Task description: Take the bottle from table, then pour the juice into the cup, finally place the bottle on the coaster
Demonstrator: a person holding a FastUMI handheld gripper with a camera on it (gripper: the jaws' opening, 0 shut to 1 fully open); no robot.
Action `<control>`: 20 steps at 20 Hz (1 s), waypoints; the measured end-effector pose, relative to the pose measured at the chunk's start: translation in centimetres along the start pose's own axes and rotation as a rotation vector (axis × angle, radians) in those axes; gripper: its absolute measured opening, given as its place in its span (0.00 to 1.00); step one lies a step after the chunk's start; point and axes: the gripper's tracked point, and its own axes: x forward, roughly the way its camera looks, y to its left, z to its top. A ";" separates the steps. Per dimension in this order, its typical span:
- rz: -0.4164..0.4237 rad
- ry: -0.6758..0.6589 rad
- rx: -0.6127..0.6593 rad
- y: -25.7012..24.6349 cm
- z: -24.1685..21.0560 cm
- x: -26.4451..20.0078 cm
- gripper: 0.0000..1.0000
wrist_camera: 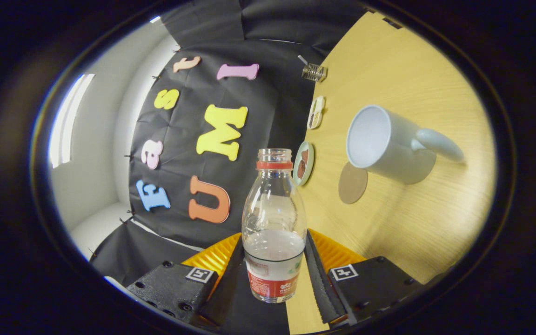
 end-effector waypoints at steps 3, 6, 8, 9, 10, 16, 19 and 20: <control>-0.004 0.017 0.047 -0.2 0.2 0.0 0.76; -0.012 0.004 0.084 -0.2 1.0 0.1 0.77; 0.000 -0.020 0.121 0.5 2.0 -0.1 0.77; 0.010 -0.025 0.137 0.9 2.3 -0.4 0.77; 0.013 -0.025 0.148 1.1 2.5 -0.4 0.76; 0.010 -0.032 0.237 1.3 3.4 -1.2 0.77; -0.004 -0.016 0.259 1.2 2.7 -1.4 0.77; -0.005 -0.012 0.262 1.4 2.6 -1.4 0.77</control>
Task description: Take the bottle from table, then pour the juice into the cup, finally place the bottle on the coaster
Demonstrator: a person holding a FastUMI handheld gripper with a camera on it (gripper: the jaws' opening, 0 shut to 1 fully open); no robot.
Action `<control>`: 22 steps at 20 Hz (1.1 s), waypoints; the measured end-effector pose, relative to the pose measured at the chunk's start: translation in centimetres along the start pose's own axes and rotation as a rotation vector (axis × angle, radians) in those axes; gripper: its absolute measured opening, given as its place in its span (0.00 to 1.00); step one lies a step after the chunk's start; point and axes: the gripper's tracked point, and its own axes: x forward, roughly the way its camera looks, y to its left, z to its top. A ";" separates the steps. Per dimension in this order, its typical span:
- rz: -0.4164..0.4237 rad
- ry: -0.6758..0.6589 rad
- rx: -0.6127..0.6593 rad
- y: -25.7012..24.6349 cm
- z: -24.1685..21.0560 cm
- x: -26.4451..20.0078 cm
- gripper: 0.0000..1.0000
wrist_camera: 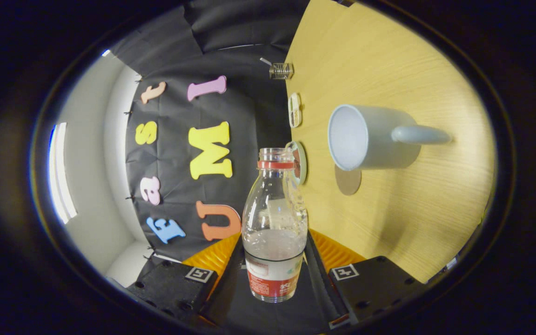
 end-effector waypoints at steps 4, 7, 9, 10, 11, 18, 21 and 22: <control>-0.001 -0.004 0.031 0.5 0.2 -0.2 0.77; -0.006 0.002 0.043 0.7 0.0 -0.3 0.77; -0.017 0.009 0.046 0.7 0.0 -0.4 0.77; -0.025 0.008 0.062 0.8 0.1 -0.5 0.77; -0.029 0.009 0.083 1.0 0.1 -0.3 0.77; -0.009 0.027 0.110 2.9 0.1 -0.6 0.77; -0.008 0.036 0.137 3.2 0.1 -0.8 0.77; -0.006 0.036 0.143 3.3 0.2 -0.8 0.77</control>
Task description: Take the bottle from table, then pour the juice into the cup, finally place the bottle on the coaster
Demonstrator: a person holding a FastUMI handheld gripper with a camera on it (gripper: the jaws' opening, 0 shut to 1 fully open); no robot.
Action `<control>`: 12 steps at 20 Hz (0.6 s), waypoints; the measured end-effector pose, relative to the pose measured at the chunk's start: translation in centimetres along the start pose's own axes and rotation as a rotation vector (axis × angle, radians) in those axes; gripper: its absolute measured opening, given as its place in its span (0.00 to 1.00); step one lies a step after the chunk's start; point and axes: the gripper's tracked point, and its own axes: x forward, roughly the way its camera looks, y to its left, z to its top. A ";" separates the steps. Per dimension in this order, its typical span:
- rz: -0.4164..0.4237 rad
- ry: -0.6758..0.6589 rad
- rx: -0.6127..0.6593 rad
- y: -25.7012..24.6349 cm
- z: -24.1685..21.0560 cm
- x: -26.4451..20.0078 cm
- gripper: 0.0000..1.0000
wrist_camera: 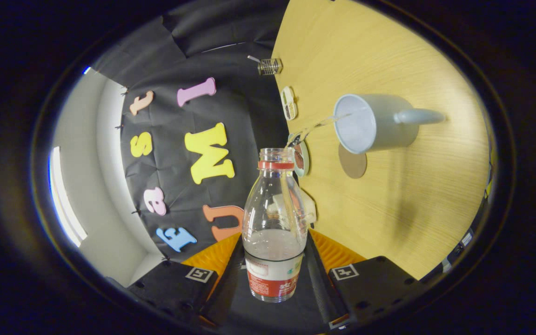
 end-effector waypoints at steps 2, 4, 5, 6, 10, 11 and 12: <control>0.011 0.001 0.017 0.6 -0.1 -0.2 0.77; 0.016 0.004 0.023 0.9 -0.1 -0.2 0.77; 0.015 0.008 0.024 0.9 -0.3 -0.3 0.77; 0.015 0.013 0.031 0.9 -0.4 -0.2 0.77; 0.047 0.014 0.100 2.0 -0.2 -0.3 0.77; 0.051 0.015 0.108 2.1 -0.3 -0.4 0.77; 0.056 0.018 0.113 2.2 -0.3 -0.3 0.77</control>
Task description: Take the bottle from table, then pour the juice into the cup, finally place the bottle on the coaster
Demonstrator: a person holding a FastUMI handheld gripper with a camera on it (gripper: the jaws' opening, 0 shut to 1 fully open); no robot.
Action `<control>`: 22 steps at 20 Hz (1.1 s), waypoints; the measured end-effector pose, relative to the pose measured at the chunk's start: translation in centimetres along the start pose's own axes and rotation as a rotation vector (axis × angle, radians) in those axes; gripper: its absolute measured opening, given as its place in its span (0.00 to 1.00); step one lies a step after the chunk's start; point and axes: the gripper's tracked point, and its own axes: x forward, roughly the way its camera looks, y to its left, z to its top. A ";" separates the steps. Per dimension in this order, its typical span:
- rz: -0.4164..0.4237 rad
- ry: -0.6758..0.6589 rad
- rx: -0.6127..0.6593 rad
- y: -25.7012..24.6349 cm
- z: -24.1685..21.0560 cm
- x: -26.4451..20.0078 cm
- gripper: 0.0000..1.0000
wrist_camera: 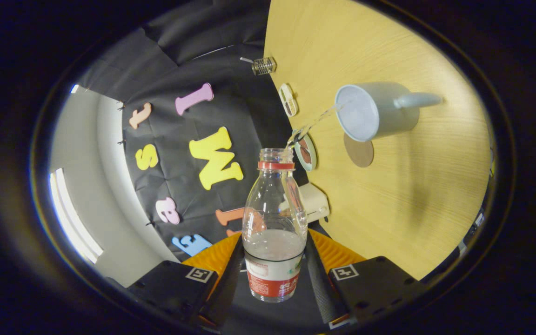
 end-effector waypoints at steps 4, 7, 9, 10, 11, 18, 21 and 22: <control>0.007 -0.005 0.013 0.4 0.1 0.0 0.77; -0.001 -0.020 0.069 0.6 0.3 0.1 0.77; -0.008 -0.003 0.098 0.6 -0.2 0.1 0.77; -0.004 0.001 0.105 0.8 -0.2 0.0 0.77; -0.001 0.002 0.101 1.1 -0.2 0.0 0.77; 0.040 0.010 0.173 2.2 0.5 0.2 0.77; 0.062 0.007 0.218 2.6 0.8 0.0 0.77; 0.062 0.006 0.222 2.6 0.9 0.0 0.77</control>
